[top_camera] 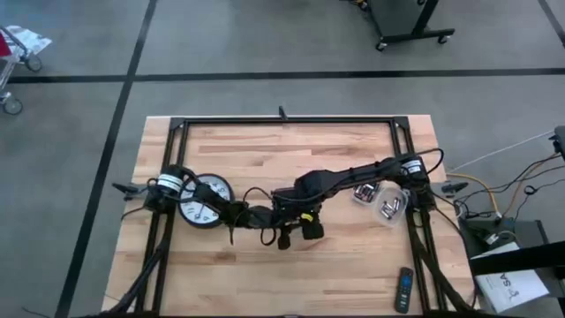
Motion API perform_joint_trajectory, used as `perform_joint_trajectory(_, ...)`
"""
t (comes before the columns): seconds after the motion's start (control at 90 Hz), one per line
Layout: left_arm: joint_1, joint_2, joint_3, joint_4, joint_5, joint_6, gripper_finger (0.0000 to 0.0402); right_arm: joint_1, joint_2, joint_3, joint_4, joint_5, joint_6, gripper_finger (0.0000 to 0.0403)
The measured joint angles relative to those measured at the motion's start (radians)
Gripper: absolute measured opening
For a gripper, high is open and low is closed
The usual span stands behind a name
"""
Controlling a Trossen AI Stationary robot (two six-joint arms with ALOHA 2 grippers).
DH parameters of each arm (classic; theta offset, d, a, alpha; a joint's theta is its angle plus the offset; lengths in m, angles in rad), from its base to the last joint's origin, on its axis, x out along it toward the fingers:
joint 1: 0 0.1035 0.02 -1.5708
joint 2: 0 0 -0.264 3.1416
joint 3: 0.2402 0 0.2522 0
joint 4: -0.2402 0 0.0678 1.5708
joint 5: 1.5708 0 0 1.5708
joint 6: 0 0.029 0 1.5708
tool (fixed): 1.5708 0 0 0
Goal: Insert battery
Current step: Open the black flashlight battery compartment
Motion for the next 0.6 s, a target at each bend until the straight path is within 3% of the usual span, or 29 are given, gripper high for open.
perform_joint_trajectory(0.389,0.002,-0.065,-0.111,0.073,0.206,-0.036,0.01,0.055,0.0,-0.002,0.133,0.006,-0.409,0.0103)
perform_joint_trajectory(0.6,0.001,-0.065,-0.107,0.071,0.222,-0.068,0.0102,0.06,0.001,-0.002,0.155,0.003,-0.558,0.0111)
